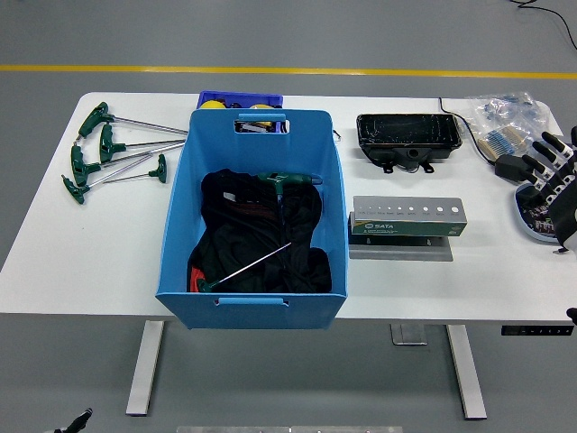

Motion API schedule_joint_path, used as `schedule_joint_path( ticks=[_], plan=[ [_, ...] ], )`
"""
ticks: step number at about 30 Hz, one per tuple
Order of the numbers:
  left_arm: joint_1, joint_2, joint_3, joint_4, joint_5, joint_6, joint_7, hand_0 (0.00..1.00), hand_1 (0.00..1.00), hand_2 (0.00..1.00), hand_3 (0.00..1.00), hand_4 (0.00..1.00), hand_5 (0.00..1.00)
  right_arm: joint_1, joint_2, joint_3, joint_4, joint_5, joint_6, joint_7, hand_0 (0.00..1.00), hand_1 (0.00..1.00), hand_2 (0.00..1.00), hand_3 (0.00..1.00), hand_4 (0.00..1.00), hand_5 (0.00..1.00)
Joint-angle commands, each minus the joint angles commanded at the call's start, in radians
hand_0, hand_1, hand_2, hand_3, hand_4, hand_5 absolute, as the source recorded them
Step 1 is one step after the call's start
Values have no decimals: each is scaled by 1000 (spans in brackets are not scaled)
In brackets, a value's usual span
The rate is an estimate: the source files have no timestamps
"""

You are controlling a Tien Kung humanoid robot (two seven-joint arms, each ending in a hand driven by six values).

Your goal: Lift tool from toolbox,place it in box,lift tool from toolbox,place it in box

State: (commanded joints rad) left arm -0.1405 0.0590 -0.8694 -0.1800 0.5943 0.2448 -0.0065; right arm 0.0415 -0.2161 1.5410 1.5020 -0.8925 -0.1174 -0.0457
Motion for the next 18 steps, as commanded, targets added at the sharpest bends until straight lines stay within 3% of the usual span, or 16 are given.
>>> schedule_joint_path(
  ticks=[18],
  plan=[
    [-1, 1, 13, 0, -16, -1, -4, 769, 789, 806, 717, 706, 581, -1, 1, -1, 0, -12, -3, -4, 818, 813, 866, 850, 998, 960]
  ],
)
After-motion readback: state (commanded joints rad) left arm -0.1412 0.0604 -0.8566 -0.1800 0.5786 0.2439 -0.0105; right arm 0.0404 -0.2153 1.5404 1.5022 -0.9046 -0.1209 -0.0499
